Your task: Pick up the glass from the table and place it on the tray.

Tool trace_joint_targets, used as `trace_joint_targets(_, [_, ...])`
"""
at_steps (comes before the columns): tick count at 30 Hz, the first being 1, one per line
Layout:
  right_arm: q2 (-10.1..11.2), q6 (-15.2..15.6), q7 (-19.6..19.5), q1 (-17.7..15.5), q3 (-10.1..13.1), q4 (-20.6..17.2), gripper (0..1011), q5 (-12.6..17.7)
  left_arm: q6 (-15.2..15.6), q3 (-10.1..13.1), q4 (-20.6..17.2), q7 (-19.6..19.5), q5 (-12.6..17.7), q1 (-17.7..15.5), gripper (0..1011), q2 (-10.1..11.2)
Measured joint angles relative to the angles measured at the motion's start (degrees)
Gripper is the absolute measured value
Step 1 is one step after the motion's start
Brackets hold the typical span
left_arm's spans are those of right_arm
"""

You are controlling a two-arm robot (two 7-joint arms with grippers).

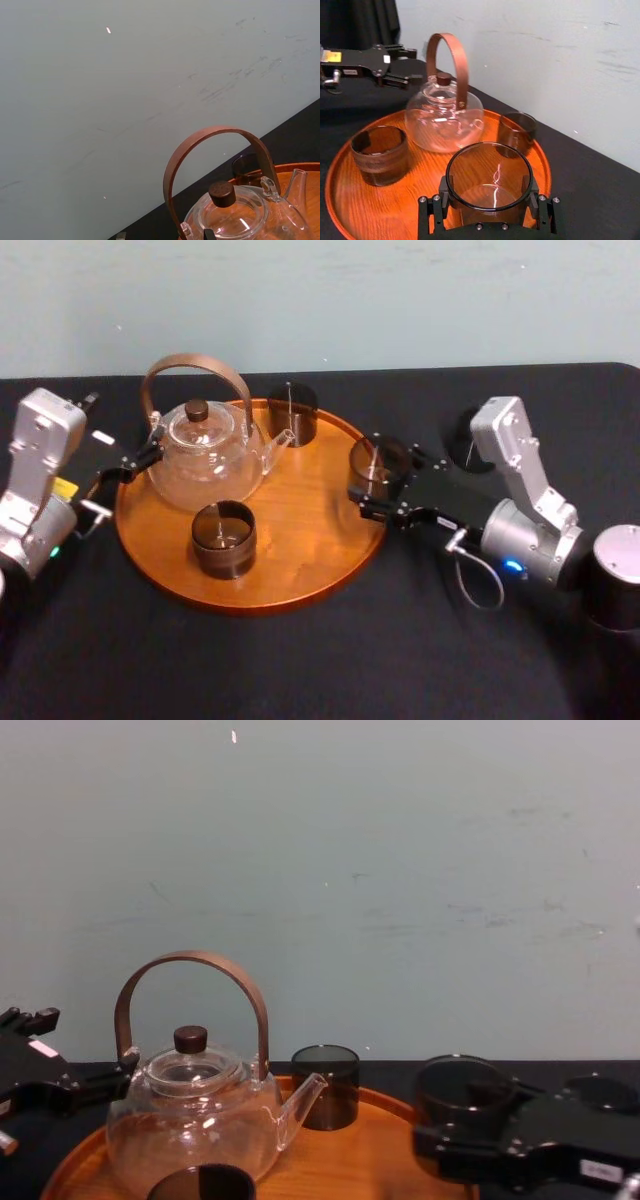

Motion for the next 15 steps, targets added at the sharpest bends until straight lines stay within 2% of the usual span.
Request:
trace_joint_targets(10, [-2.79, -1.52, 1.53, 3.07, -3.37, 3.38, 900, -0.73, 0.00, 0.00, 0.00, 0.00, 0.00, 0.00, 1001, 0.00])
trace_joint_targets(15, [-3.91, -2.32, 1.99, 3.96, -4.30, 4.96, 900, -0.68, 0.00, 0.00, 0.00, 0.00, 0.00, 0.00, 1001, 0.00])
